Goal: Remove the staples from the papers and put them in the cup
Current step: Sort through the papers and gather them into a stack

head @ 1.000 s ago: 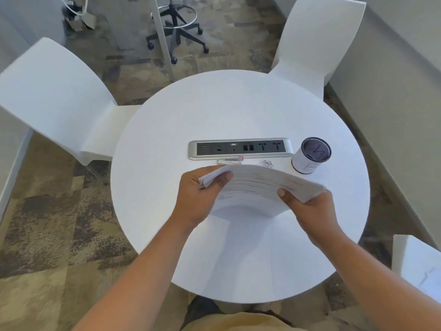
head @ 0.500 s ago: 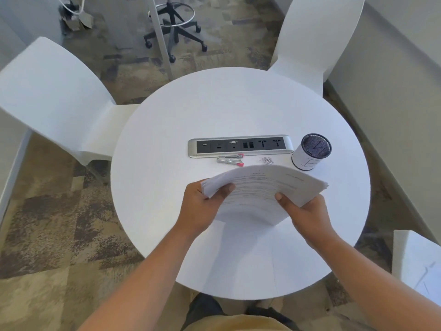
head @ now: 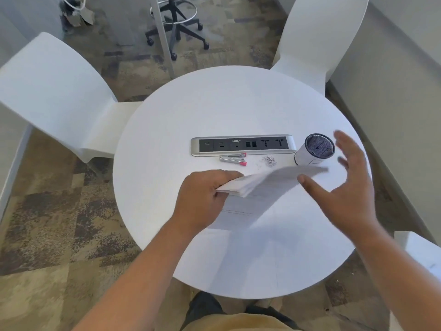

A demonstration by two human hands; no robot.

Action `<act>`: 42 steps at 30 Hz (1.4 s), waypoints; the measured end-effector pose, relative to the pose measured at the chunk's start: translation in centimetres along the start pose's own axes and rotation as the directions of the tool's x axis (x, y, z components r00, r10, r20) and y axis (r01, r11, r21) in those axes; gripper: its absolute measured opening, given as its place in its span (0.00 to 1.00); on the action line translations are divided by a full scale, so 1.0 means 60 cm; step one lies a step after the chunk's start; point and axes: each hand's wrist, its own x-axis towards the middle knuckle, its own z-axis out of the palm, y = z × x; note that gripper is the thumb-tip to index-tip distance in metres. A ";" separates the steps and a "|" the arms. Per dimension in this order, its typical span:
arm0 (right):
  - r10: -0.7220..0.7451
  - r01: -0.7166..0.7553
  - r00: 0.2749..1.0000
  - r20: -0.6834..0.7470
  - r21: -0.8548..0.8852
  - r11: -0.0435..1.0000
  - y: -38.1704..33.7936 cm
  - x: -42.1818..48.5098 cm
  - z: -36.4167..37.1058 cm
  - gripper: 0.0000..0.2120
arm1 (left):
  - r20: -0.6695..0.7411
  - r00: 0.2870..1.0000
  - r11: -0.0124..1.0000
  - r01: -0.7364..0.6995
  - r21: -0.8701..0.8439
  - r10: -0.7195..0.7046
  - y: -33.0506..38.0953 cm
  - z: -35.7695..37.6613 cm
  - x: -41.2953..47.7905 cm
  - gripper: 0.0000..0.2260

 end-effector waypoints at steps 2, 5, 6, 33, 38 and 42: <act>-0.145 0.165 0.969 0.200 -0.089 0.982 -0.030 0.016 -0.014 0.29 | 0.094 0.993 0.989 -0.087 0.118 0.076 0.021 -0.015 0.010 0.19; -0.226 0.273 0.847 0.482 -0.028 0.962 -0.034 0.027 -0.007 0.12 | 0.126 0.980 0.983 -0.165 0.085 0.154 0.038 -0.023 0.017 0.17; -0.236 0.272 0.833 0.501 0.001 0.962 -0.029 0.026 -0.003 0.10 | 0.077 0.979 0.980 -0.192 0.044 0.188 0.036 -0.026 0.016 0.15; 0.393 -0.469 0.876 0.280 0.307 0.828 0.120 -0.043 0.068 0.17 | 0.059 0.850 0.739 0.487 -0.466 -0.523 -0.100 0.005 -0.074 0.17; 0.392 -0.436 0.899 0.195 0.326 0.839 0.117 -0.032 0.067 0.12 | 0.046 0.864 0.748 0.458 -0.480 -0.501 -0.104 0.009 -0.060 0.17; 0.355 -0.406 0.911 0.208 0.314 0.858 0.115 -0.017 0.069 0.10 | 0.049 0.870 0.750 0.449 -0.485 -0.490 -0.115 0.001 -0.051 0.15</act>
